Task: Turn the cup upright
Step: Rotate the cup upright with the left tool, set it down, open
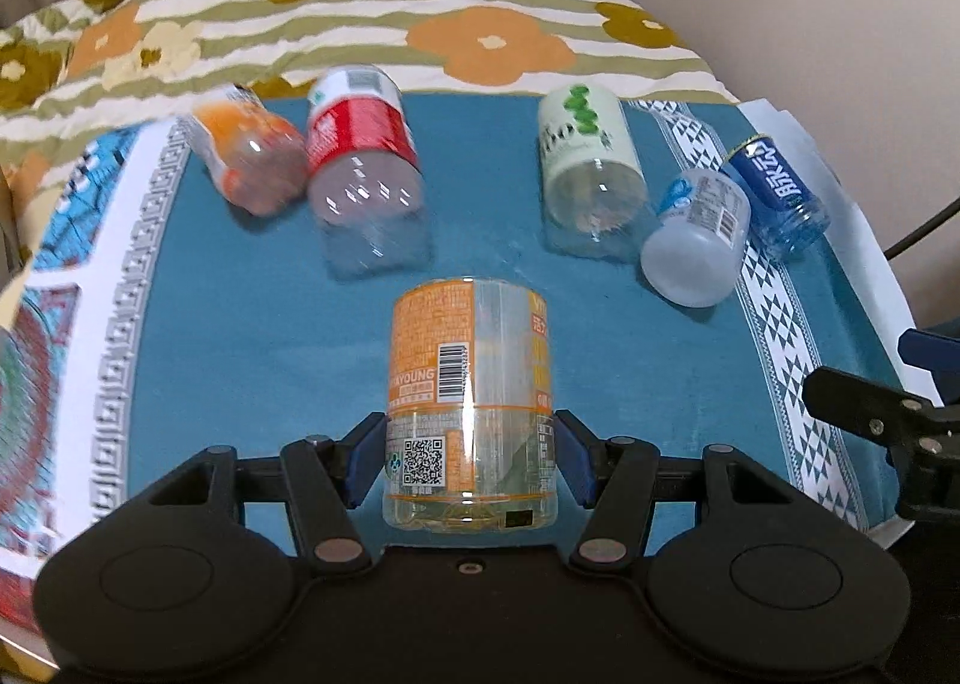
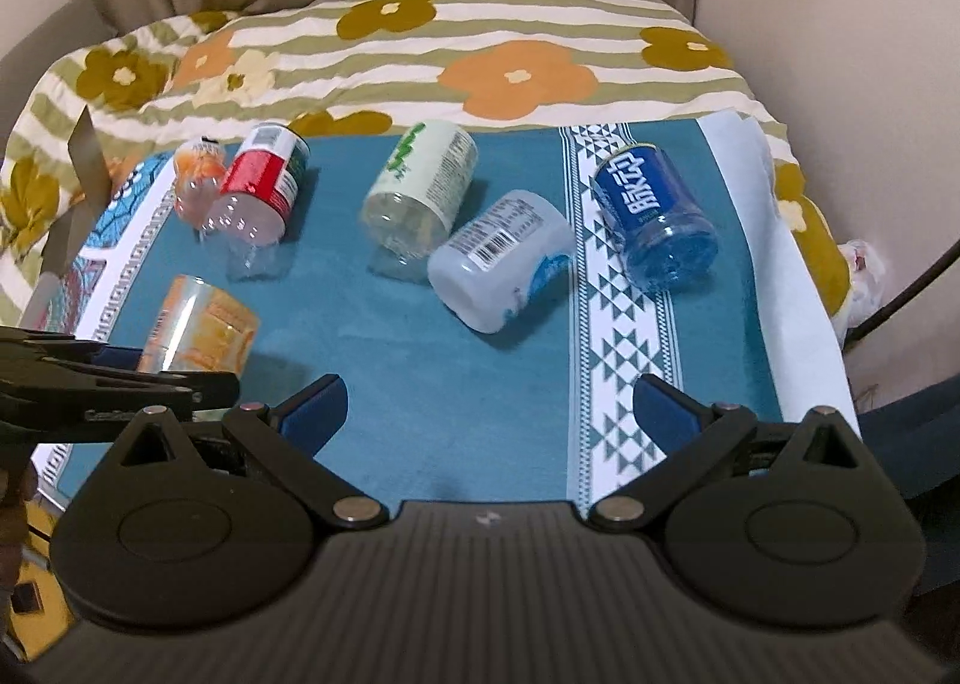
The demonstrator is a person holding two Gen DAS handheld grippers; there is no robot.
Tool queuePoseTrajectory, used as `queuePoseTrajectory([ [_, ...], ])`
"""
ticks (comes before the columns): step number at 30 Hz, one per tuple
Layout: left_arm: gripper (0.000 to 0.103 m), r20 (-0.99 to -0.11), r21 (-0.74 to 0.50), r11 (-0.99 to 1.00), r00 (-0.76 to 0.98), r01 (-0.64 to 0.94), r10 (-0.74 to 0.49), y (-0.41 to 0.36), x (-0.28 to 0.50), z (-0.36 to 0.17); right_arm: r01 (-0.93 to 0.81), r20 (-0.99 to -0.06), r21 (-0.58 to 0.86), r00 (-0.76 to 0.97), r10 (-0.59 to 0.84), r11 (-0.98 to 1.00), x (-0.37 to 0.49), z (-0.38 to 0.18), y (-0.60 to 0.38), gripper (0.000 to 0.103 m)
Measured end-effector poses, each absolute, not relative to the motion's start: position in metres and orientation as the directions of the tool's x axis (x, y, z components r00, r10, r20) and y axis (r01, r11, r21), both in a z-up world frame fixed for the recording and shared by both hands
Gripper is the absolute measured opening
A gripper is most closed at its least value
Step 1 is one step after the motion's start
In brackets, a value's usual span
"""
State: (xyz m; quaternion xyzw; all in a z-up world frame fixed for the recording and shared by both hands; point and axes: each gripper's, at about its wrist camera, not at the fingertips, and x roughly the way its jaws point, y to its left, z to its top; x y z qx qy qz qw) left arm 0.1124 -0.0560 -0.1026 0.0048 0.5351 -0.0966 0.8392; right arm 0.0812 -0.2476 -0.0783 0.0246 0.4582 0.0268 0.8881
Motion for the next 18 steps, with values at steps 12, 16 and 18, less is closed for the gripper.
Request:
queuePoseTrajectory([
  [12,0.064,-0.902,-0.062,0.987,0.414,0.151,-0.120,-0.089,0.118,-0.129,-0.070,-0.827,0.082,0.552,0.107,0.994,0.091,-0.103,-0.268,0.103],
  [16,0.066,-0.902,-0.054,0.986,0.415,0.161,-0.117,-0.094,0.119,-0.129,-0.072,-0.830,0.091,0.546,0.116,0.993,0.093,-0.106,-0.271,0.103],
  [18,0.087,-0.901,-0.054,0.985,0.418,0.165,-0.120,-0.094,0.119,-0.128,-0.071,-0.829,0.091,0.547,0.115,0.993,0.093,-0.106,-0.271,0.103],
])
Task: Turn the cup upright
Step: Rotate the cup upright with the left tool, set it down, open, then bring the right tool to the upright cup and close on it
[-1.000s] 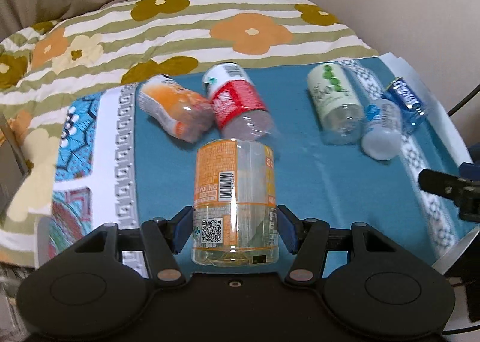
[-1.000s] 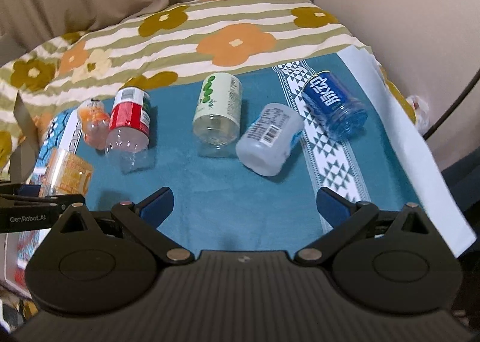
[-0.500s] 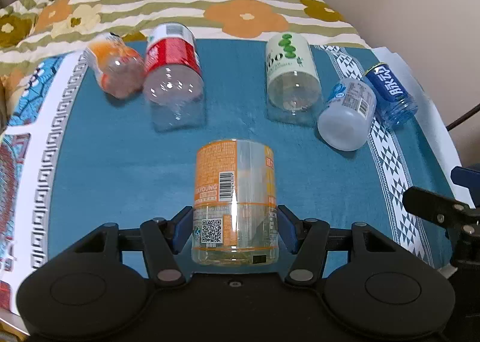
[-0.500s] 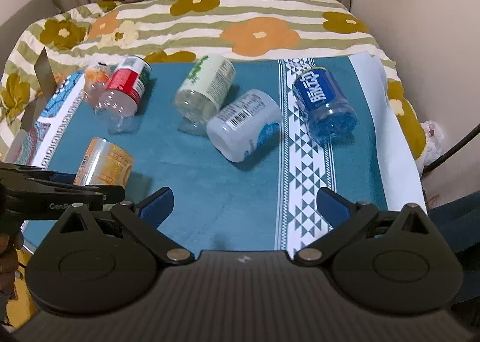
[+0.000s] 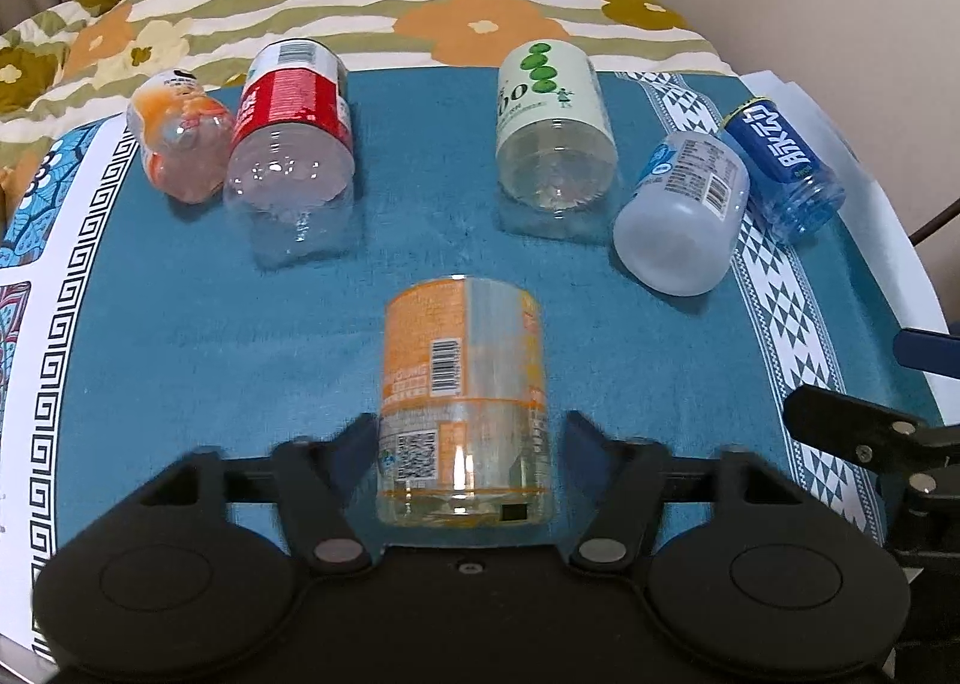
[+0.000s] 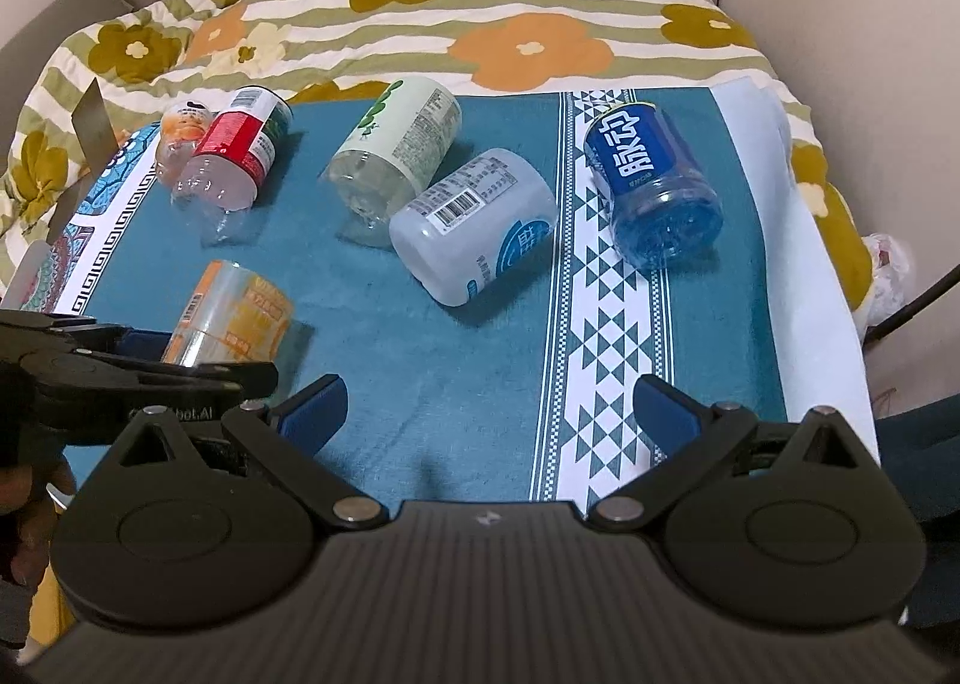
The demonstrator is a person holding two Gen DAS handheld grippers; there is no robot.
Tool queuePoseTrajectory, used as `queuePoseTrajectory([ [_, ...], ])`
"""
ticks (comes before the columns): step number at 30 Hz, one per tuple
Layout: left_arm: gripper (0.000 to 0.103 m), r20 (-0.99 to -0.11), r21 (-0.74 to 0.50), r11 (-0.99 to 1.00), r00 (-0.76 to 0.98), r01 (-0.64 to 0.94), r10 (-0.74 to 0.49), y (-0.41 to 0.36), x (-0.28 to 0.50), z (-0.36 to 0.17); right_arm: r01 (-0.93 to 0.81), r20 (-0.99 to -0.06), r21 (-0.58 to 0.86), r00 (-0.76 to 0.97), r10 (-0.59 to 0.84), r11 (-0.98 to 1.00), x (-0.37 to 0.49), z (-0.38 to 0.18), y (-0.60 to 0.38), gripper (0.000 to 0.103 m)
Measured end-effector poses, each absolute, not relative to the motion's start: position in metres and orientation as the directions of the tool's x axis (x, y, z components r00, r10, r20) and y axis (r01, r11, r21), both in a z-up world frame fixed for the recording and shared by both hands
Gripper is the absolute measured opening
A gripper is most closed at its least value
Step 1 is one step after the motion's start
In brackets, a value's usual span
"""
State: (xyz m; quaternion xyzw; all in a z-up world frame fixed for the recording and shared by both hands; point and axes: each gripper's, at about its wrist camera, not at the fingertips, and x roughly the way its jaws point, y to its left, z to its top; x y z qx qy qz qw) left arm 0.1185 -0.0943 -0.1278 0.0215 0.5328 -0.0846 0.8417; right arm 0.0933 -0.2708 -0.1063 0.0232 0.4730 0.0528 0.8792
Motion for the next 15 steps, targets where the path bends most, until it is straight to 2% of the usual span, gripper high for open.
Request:
queuePoseTrajectory([
  [2,0.093,-0.894,-0.044,0.985,0.433,0.169,-0.114,-0.095,0.116,-0.125,-0.069,-0.829,0.095,0.546,0.117,0.993,0.094,-0.106,-0.271,0.103],
  [15,0.099,-0.882,-0.018,0.987,0.462,0.158,-0.090,-0.093,0.099,-0.104,-0.095,-0.819,0.143,0.547,0.171,0.985,0.103,-0.095,-0.271,0.103],
])
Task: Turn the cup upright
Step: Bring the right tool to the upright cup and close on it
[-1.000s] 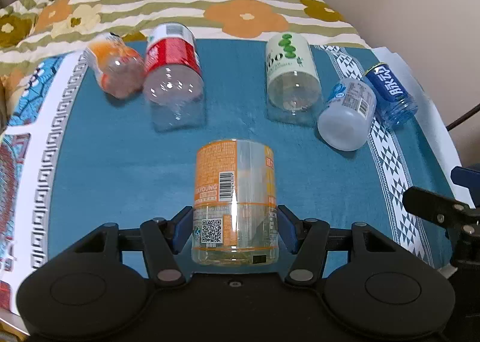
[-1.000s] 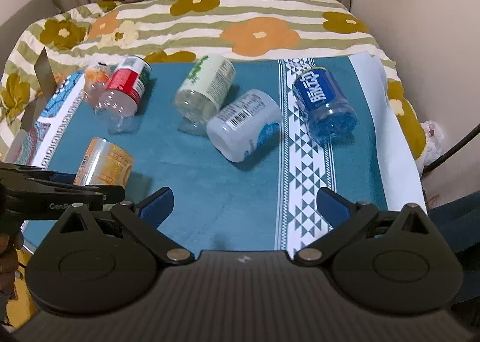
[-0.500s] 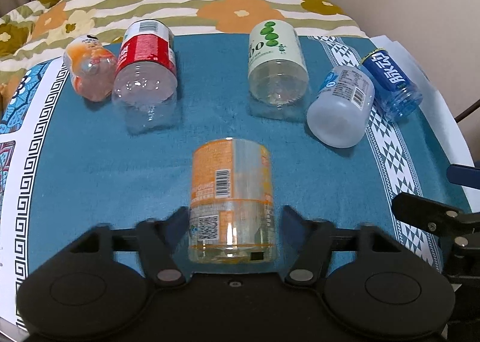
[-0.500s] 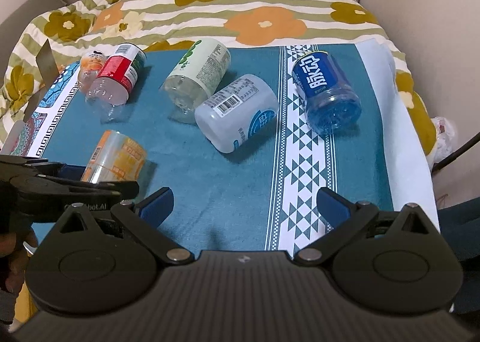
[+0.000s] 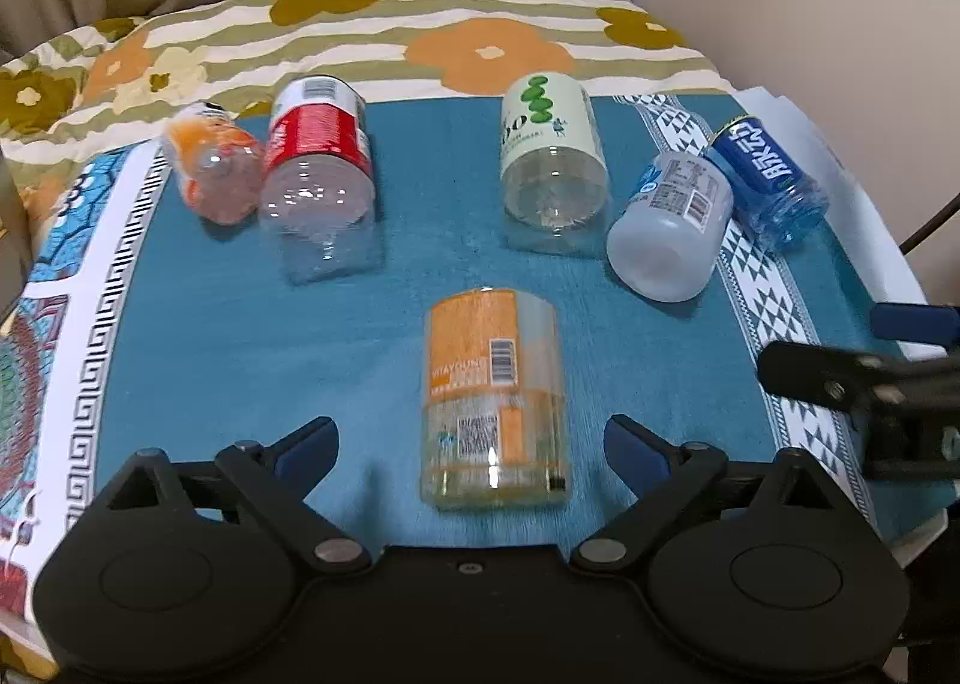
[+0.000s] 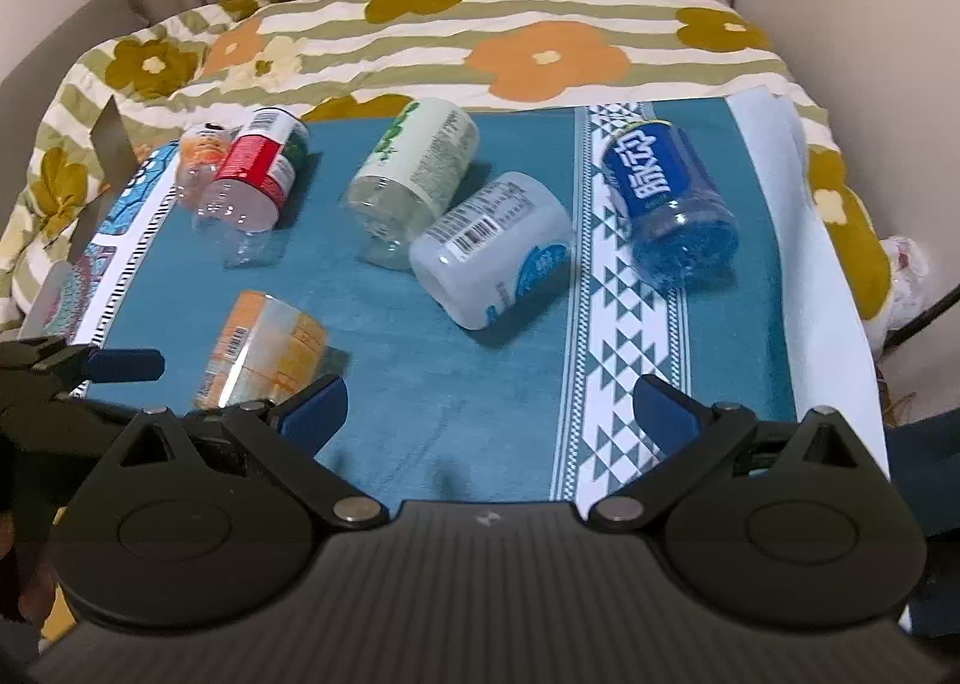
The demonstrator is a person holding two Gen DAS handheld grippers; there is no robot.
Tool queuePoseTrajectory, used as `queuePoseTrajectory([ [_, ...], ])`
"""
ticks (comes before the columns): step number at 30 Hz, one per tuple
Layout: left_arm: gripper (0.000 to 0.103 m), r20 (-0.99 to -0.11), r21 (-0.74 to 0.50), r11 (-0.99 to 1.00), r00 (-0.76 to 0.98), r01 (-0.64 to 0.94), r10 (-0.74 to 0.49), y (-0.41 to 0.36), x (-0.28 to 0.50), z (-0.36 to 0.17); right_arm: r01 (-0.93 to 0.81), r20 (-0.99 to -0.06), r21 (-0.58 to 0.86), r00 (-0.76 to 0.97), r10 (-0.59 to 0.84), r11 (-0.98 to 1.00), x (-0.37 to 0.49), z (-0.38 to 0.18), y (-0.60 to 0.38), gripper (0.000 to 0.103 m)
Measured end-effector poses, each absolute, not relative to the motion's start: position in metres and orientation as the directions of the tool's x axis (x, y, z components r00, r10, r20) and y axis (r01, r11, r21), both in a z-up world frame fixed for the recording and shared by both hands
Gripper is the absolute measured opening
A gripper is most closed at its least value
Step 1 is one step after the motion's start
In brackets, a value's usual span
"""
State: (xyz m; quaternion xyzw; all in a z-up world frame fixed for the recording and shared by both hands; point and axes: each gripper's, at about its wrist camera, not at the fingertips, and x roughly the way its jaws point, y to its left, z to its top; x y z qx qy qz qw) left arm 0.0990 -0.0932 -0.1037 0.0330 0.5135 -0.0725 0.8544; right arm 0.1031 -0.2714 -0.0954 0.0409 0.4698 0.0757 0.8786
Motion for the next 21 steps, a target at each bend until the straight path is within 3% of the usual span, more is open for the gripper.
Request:
queuePoseTrajectory([
  [2,0.103,-0.882,-0.015,0.989,0.463,0.149,-0.083,-0.089,0.093,-0.096,-0.108,-0.819,0.141,0.545,0.178,0.984,0.105,-0.089,-0.267,0.103],
  [11,0.103,-0.886,0.004,0.996,0.461,0.085,-0.036,-0.037,0.076,-0.073,-0.098,-0.856,0.210,0.462,0.231,0.973,0.130,-0.078,-0.232,0.103],
  [21,0.103,-0.898,-0.029,0.999,0.439,0.033,-0.040,0.031,0.065,-0.081,-0.004,-0.898,0.325,0.313,0.310,0.946,0.173,-0.111,-0.191,0.103],
])
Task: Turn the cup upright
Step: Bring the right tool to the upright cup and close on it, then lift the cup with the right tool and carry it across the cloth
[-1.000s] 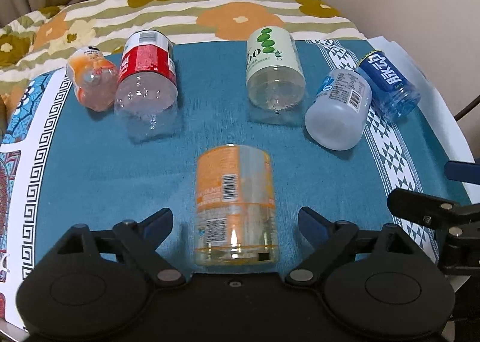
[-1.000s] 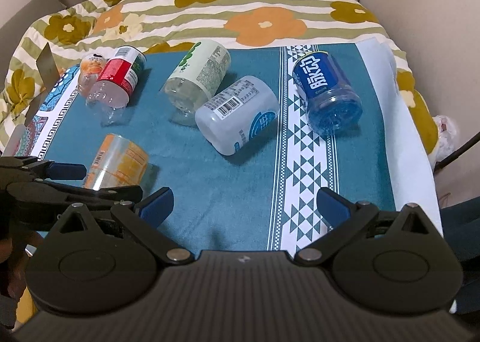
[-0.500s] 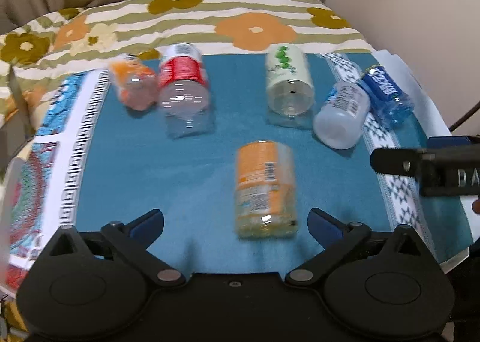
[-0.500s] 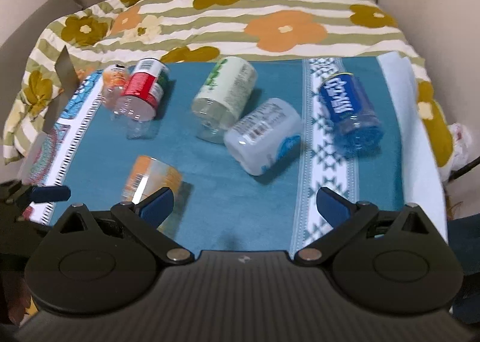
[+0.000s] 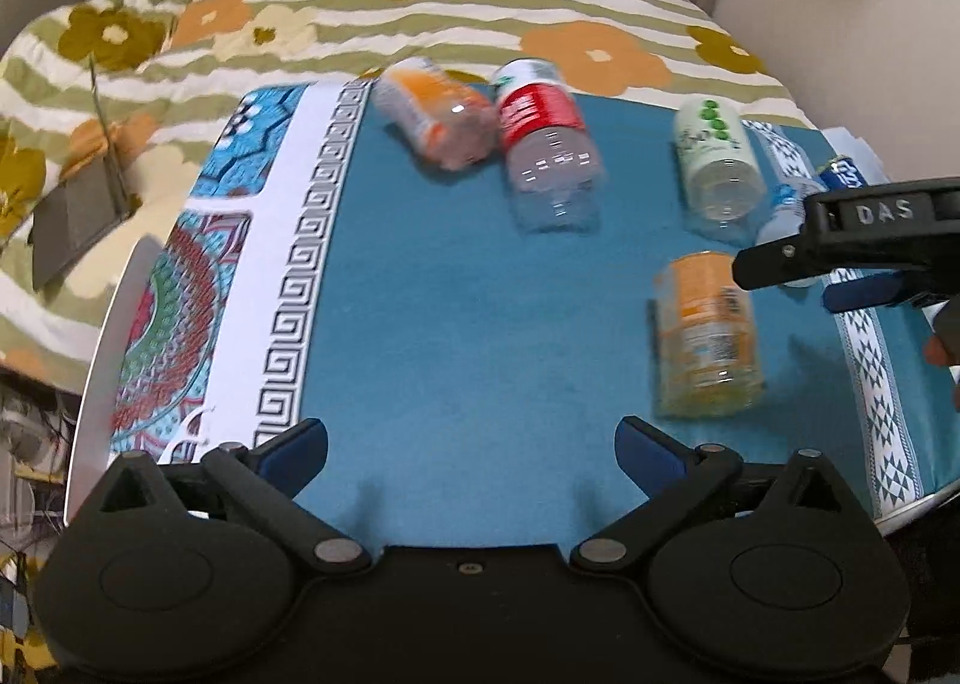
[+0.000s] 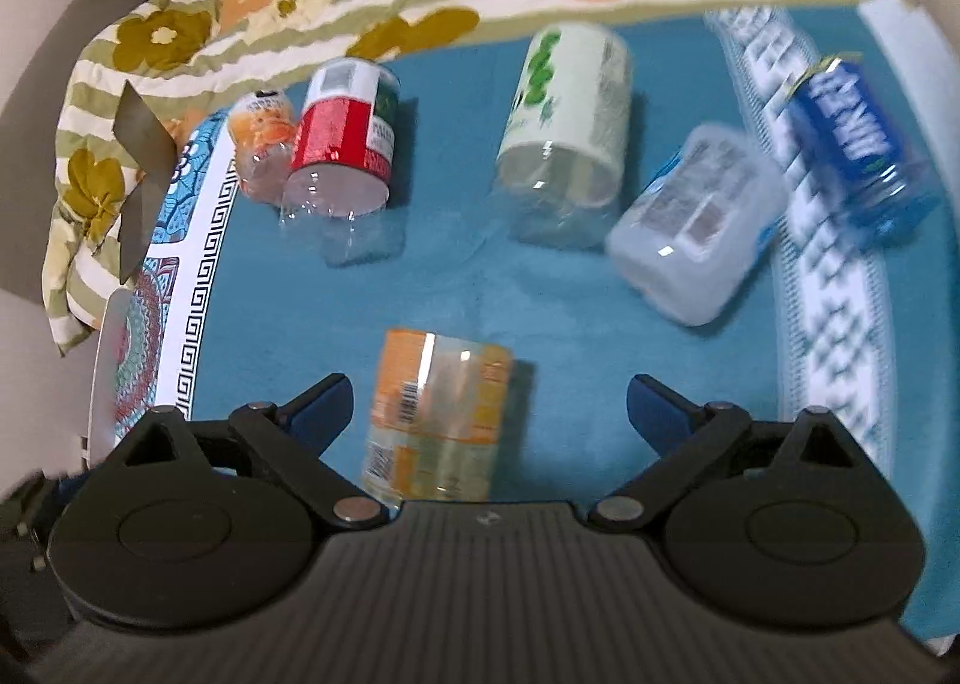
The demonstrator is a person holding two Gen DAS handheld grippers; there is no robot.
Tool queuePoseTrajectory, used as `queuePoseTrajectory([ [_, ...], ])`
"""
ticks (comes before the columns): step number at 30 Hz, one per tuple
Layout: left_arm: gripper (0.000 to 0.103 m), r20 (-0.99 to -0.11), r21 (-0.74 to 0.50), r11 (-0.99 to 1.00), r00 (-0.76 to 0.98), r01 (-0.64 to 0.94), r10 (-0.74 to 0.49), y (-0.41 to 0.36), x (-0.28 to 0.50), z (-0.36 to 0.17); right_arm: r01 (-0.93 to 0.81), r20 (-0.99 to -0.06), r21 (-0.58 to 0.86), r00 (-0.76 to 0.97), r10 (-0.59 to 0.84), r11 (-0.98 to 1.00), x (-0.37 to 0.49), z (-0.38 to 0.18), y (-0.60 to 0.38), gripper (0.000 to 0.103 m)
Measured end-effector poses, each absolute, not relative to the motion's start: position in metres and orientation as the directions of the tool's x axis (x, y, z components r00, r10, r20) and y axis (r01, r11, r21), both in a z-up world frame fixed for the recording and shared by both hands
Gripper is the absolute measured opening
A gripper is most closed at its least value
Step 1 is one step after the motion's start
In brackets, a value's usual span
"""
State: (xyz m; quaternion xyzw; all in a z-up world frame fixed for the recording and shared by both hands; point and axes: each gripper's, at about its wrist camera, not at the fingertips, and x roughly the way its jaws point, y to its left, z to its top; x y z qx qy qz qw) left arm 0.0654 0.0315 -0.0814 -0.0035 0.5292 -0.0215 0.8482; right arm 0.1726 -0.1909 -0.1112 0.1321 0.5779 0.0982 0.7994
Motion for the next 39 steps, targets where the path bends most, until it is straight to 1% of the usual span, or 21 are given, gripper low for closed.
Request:
queuePoseTrajectory([
  [3,0.103,-0.900,-0.051,0.999,0.434,0.009,-0.050,0.047,0.064,-0.082,0.051,-0.898,0.376,0.268,0.350,0.925,0.185,-0.124,-0.186,0.103],
  [4,0.103,-0.899,-0.058,0.998,0.434,0.002,-0.053,0.053,0.064,-0.083,0.068,-0.898,0.385,0.256,0.357,0.920,0.190,-0.126,-0.185,0.101],
  [7,0.103,-0.900,-0.068,0.998,0.432,-0.009,-0.058,0.063,0.063,-0.084,0.108,-0.900,0.401,0.230,0.369,0.910,0.199,-0.133,-0.184,0.093],
  [10,0.103,-0.901,-0.073,0.997,0.429,-0.007,-0.063,0.070,0.064,-0.084,0.142,-0.901,0.413,0.212,0.379,0.900,0.204,-0.137,-0.185,0.088],
  [13,0.103,-0.902,-0.077,0.997,0.426,0.000,-0.070,0.074,0.065,-0.086,0.153,-0.905,0.410,0.192,0.380,0.899,0.206,-0.140,-0.184,0.081],
  [14,0.103,-0.902,-0.078,0.997,0.426,0.003,-0.072,0.075,0.066,-0.086,0.152,-0.905,0.410,0.186,0.381,0.899,0.206,-0.140,-0.184,0.076],
  [15,0.103,-0.902,-0.080,0.997,0.426,0.005,-0.074,0.075,0.066,-0.086,0.152,-0.906,0.409,0.181,0.382,0.900,0.206,-0.141,-0.183,0.074],
  [27,0.103,-0.901,-0.094,0.996,0.424,0.006,-0.087,0.079,0.070,-0.085,0.132,-0.903,0.412,0.196,0.383,0.902,0.205,-0.137,-0.180,0.071],
  [31,0.103,-0.899,-0.092,0.996,0.429,0.004,-0.085,0.080,0.070,-0.083,0.116,-0.889,0.416,0.258,0.377,0.902,0.199,-0.124,-0.180,0.071],
  [34,0.103,-0.895,-0.088,0.996,0.439,0.008,-0.083,0.081,0.070,-0.078,0.108,-0.861,0.429,0.350,0.370,0.897,0.186,-0.110,-0.181,0.070],
  [36,0.103,-0.889,-0.083,0.996,0.451,0.016,-0.081,0.081,0.070,-0.075,0.087,-0.827,0.418,0.449,0.339,0.904,0.174,-0.099,-0.178,0.071],
  [39,0.103,-0.880,-0.074,0.997,0.468,0.028,-0.079,0.082,0.070,-0.074,0.062,-0.736,0.351,0.635,0.234,0.934,0.148,-0.093,-0.170,0.071],
])
